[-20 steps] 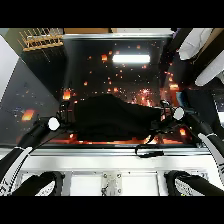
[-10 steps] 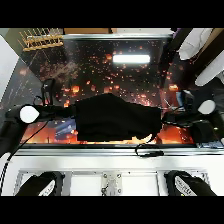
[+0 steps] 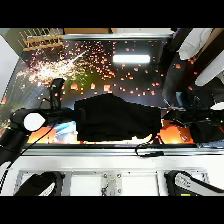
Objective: Fold the clothes and pants, and hang the long-sleeved shirts on hangers.
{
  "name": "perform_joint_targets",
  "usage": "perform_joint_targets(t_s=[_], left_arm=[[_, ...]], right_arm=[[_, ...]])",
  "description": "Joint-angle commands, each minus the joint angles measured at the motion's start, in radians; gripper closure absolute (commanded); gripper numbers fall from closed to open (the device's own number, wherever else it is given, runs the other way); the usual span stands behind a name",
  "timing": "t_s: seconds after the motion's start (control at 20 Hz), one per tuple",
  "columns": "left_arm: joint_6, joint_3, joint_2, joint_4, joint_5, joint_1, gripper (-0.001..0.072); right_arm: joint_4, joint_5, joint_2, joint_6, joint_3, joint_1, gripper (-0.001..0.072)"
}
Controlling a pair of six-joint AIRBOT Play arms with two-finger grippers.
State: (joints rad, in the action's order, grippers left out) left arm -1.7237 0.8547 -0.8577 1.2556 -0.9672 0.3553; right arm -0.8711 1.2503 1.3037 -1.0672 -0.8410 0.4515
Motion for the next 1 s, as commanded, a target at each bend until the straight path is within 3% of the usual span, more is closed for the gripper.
perform_joint_targets(t_s=[0.0, 0.4, 0.95], left_arm=[[-0.039, 0.001, -0.038, 0.000, 0.028, 0.063, 0.0136], [-0.050, 0.001, -0.056, 0.000, 0.028, 0.081, 0.0136], [-0.050, 0.001, -0.056, 0.000, 0.028, 0.081, 0.0136]], right_arm=[[0.126, 0.005, 0.132, 0.161, -0.001, 0.015, -0.0001], [0.177, 0.008, 0.282, 0.208, -0.001, 0.003, -0.0001], [0.239, 0.018, 0.295, 0.207, -0.001, -0.175, 0.0001]])
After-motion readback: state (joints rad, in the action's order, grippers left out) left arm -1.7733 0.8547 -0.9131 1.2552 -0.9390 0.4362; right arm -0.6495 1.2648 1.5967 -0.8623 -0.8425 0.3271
